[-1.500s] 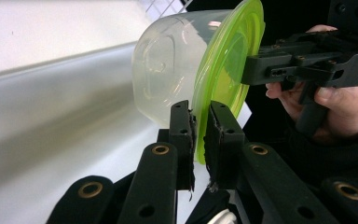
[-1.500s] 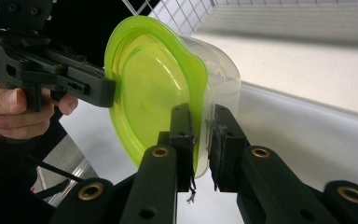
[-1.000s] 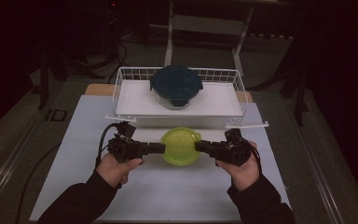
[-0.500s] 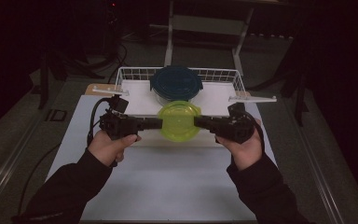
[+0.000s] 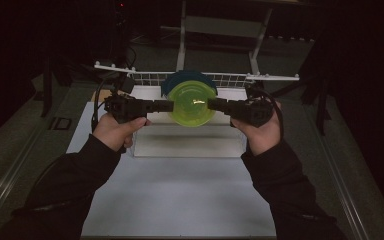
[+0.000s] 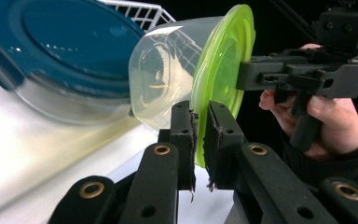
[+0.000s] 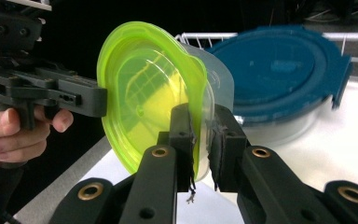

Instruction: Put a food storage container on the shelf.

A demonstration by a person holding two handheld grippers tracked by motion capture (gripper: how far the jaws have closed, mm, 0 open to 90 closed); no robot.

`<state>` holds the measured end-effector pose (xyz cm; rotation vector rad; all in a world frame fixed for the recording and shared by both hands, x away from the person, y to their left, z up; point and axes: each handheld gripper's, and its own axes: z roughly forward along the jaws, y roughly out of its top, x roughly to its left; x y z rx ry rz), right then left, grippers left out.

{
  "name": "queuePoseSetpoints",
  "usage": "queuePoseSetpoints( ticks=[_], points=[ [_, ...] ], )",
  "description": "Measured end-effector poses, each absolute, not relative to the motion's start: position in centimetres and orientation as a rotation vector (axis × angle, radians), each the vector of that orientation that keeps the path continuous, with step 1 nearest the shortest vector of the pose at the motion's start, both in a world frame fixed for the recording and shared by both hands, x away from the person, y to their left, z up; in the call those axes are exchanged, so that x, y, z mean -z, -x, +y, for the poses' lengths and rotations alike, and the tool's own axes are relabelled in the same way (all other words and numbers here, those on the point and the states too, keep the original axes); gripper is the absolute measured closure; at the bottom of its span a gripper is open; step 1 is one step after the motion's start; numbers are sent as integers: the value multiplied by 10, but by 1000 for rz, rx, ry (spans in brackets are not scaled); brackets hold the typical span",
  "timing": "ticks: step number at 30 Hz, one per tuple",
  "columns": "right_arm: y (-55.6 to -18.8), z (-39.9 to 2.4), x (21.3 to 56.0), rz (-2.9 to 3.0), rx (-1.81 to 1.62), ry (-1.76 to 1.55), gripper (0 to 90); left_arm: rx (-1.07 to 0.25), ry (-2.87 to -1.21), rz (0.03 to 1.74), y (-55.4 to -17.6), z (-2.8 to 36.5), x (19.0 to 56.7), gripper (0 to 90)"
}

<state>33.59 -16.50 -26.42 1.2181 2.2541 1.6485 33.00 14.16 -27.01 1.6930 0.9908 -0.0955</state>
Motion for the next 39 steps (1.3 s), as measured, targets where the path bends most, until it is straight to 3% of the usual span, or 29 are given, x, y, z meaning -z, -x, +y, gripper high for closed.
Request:
queuePoseSetpoints(
  ticks=[16,23,39],
  points=[
    [-376,-164,253,2228,-1644,-1366,798,98,-1670,1048,-365,138,256,805],
    [-386,-160,246,2232,-1614,-1382,790,108,-1630,1084,-375,138,257,755],
    [-406,-155,247,2192,-1565,-1445,677,82,-1593,1136,-399,139,266,715]
  ],
)
